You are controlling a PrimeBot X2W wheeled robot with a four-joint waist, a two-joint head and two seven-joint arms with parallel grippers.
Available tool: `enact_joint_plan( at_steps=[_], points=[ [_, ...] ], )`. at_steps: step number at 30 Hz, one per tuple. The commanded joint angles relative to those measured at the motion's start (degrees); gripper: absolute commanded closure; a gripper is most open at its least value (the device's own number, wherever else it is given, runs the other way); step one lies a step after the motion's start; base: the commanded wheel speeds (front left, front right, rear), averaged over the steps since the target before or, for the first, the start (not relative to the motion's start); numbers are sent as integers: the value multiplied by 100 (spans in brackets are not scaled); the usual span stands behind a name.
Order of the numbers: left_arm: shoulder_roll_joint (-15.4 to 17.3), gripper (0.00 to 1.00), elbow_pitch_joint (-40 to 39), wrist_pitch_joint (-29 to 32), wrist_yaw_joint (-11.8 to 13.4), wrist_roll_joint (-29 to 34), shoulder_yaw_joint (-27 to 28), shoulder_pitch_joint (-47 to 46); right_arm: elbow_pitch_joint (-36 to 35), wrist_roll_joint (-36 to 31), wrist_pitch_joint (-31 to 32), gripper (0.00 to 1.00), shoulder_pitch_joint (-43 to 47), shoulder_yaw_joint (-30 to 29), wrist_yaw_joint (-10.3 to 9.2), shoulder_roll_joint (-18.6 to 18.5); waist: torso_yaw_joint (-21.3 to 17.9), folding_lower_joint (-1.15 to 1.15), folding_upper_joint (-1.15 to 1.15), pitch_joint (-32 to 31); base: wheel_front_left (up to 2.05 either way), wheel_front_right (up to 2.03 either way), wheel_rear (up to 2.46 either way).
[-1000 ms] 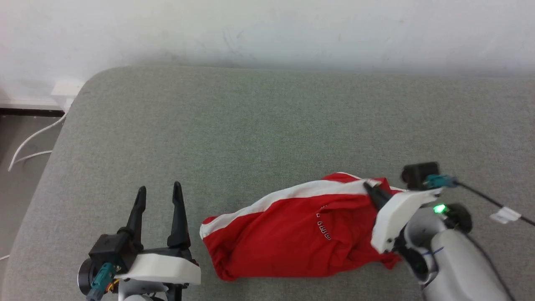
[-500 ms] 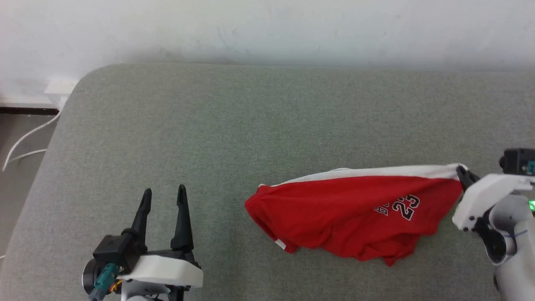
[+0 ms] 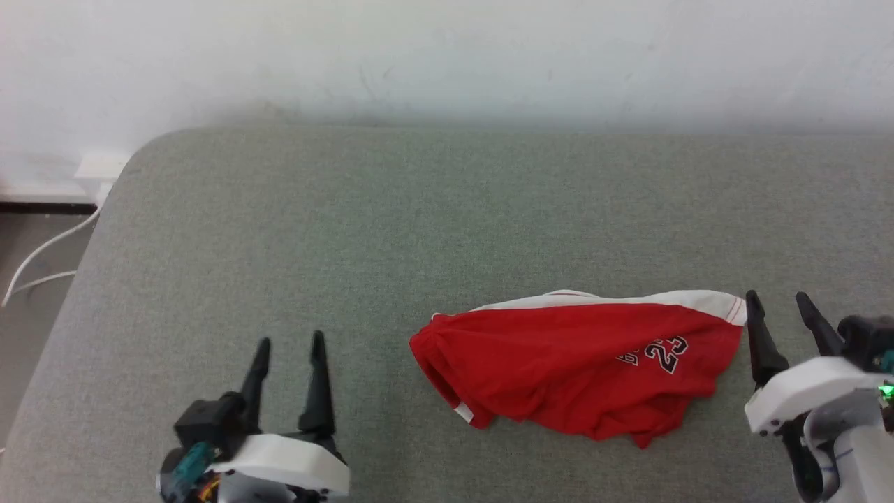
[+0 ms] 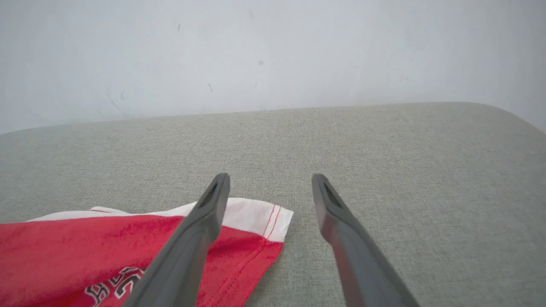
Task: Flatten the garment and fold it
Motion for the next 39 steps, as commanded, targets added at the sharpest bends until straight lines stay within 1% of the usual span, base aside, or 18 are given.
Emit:
enact_joint_plan(
  at_steps=[1, 4, 6, 10, 11, 14, 15, 20, 21, 22, 26, 28, 29, 34, 36, 39],
  points=[
    [-25, 0, 44, 71, -53, -76, -70, -31, -202, -124, -75, 0, 159, 14, -4, 49, -69, 0, 0, -120, 0, 0, 0],
    [-25, 0, 29, 575, -104, -308, -302, -102, -916, -371, -89, 0, 592, 43, -4, 259, -154, 0, 0, -229, 0, 0, 0],
    [-25, 0, -37, 994, -117, -536, -529, -122, -1393, -507, 51, 0, 895, 105, -4, 387, -226, 0, 0, -289, 0, 0, 0],
    [-25, 0, -112, 1750, -48, -1104, -888, -137, -2246, -618, 417, 0, 1404, 291, -4, 558, -369, 0, 0, -345, 0, 0, 0],
    [-25, 0, -100, 1910, -29, -1147, -957, -164, -2423, -626, 499, 0, 1503, 313, -4, 583, -390, 0, 0, -338, 0, 0, 0],
    [-25, 0, -12, 2310, -28, -1420, -1100, -285, -2873, -663, 705, 0, 1713, 350, -4, 639, -453, 0, 0, -321, 0, 0, 0],
    [-13, 0, 63, 2407, -17, -1401, -1136, -366, -2987, -681, 777, 0, 1765, 360, -4, 651, -470, 0, 0, -301, 0, 0, 0],
    [-17, 0, 634, 2761, -91, -1739, -1162, -819, -3412, -725, 953, 0, 1915, 439, -4, 702, -537, 0, 0, -221, 0, 0, 0],
    [-18, 80, 760, 2774, -123, -1778, -1177, -914, -3470, -728, 975, 0, 1939, 456, -4, 712, -556, 0, 0, -211, 0, 0, 0],
    [-18, 100, 869, 2740, -138, -1770, -1185, -995, -3517, -728, 995, 0, 1959, 480, -4, 721, -586, 0, 0, -208, 0, 0, 0],
    [10, 100, 1119, 2561, -223, -1622, -1320, -1127, -3724, -708, 1035, 0, 2077, 531, -4, 756, -654, 0, 0, -220, 0, 0, 0],
    [125, 100, 1061, 2461, -198, -1324, -1509, -1076, -3840, -706, 1040, 0, 2149, 562, -4, 770, -682, 0, 0, -243, 0, 0, 0],
    [127, 100, 977, 2443, -196, -1266, -1591, -978, -3887, -703, 1062, 0, 2196, 581, -4, 777, -694, 0, 0, -264, 0, 0, 0],
    [267, 100, 587, 2554, -25, -867, -2076, -221, -4104, -661, 1138, 0, 2363, 629, -4, 804, -708, 0, 0, -290, 0, 0, 0],
    [287, 100, 577, 2607, 65, -775, -2215, 48, -4148, -634, 1161, 0, 2391, 645, -4, 813, -700, 0, 0, -300, 0, 0, 0],
    [242, 100, 646, 2488, 197, -733, -2284, 264, -4206, -614, 1182, 0, 2408, 652, -4, 822, -667, 0, 0, -301, 0, 0, 0]
  ],
)
